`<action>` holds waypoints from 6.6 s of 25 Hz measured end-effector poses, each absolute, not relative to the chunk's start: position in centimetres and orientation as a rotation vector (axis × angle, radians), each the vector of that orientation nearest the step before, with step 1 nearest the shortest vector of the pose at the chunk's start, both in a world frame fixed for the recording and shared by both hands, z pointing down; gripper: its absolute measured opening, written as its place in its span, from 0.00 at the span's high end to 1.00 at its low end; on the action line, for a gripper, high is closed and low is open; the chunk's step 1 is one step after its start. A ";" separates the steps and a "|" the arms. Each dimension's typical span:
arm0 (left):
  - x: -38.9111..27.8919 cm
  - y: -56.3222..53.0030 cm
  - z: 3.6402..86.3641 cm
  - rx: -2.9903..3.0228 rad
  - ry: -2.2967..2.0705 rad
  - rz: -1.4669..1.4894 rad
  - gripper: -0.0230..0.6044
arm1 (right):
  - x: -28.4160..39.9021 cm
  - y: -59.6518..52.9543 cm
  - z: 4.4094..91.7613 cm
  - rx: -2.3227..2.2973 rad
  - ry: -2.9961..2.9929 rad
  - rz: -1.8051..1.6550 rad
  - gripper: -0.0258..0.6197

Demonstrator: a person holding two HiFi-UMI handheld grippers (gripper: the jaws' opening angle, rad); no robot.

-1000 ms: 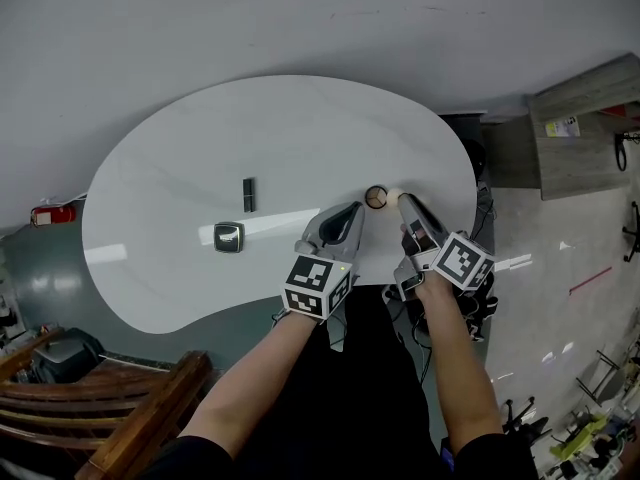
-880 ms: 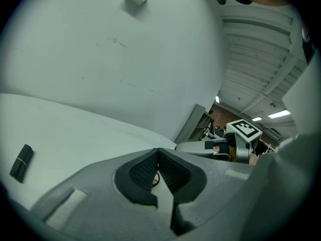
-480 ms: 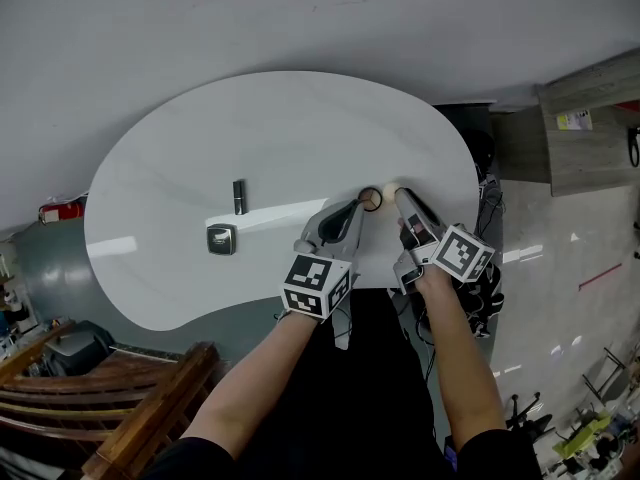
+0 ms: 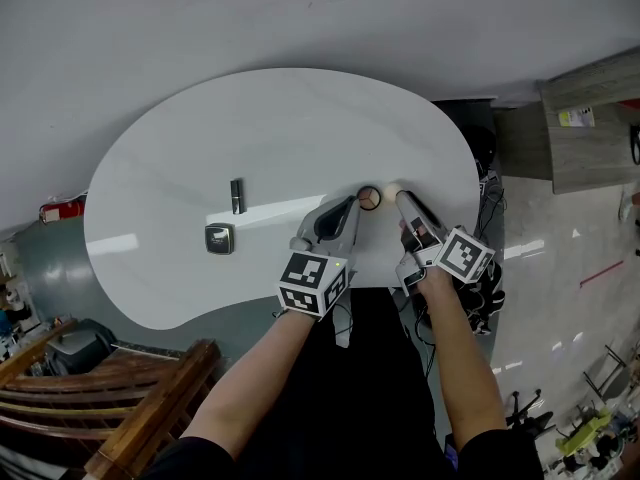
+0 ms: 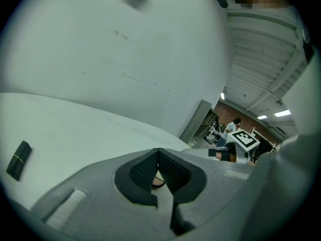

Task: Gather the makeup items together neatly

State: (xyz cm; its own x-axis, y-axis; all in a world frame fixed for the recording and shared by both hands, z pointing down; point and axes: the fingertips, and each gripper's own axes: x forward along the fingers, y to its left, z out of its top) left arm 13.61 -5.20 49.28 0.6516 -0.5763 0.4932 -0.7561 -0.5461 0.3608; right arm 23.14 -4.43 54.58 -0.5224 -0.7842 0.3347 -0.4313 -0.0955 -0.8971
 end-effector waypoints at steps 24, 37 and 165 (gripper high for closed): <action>7.3 -3.1 46.0 2.356 -1.083 0.372 0.95 | 16.7 0.5 50.2 -1.415 2.045 -1.622 0.82; -7.2 -2.6 44.1 2.271 -1.341 0.297 0.95 | -2.2 -1.3 47.5 -1.199 2.539 -1.528 0.82; 5.3 -2.2 50.8 2.298 -1.056 0.472 0.95 | 12.1 -0.8 57.5 -1.988 2.529 -1.609 0.79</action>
